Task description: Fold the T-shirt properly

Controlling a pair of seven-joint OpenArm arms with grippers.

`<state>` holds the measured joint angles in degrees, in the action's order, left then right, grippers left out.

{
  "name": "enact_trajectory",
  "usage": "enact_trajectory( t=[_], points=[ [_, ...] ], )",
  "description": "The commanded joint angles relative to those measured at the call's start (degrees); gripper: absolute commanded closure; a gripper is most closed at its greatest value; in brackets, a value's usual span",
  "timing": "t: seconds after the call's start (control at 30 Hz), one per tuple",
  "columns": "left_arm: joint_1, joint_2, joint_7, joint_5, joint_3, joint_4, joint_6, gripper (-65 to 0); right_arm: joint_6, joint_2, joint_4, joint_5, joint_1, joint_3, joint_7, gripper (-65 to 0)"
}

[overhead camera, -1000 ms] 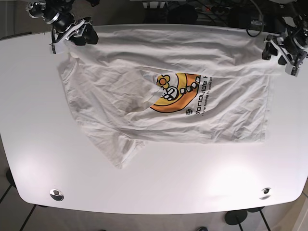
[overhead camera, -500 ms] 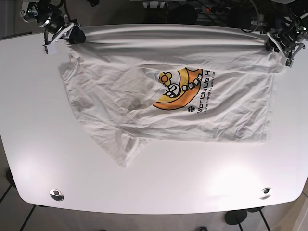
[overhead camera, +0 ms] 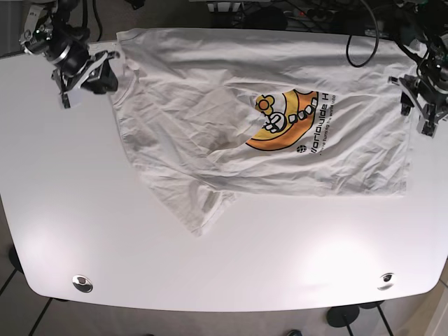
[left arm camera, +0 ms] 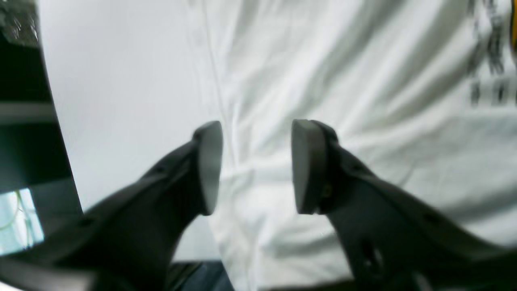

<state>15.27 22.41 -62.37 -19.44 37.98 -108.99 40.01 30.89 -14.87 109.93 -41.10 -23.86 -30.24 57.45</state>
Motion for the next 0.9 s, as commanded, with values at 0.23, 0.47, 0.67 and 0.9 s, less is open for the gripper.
enact_trajectory(
  t=[0.23,0.47,0.67,0.9],
  points=[
    [-21.73,1.1,1.49,3.75,-10.42,11.54,-0.01,-37.5,0.53,3.75,-15.38,20.13,29.09,2.59,4.22,-52.5],
    [-34.12,-0.48,4.65,3.84,-8.13,25.25,-6.56,-37.5,0.53,2.87,-41.84,25.06,45.26,11.12,-7.03,-52.3],
    [-34.48,1.45,14.5,4.01,-8.04,32.64,-6.91,-37.5,0.36,4.28,-57.05,24.62,50.54,19.91,-15.82,-52.3],
    [-39.14,6.64,28.57,3.93,-8.22,50.57,-21.77,-37.8,0.09,8.41,-57.14,24.71,50.36,22.37,-15.91,-28.2]
  ],
)
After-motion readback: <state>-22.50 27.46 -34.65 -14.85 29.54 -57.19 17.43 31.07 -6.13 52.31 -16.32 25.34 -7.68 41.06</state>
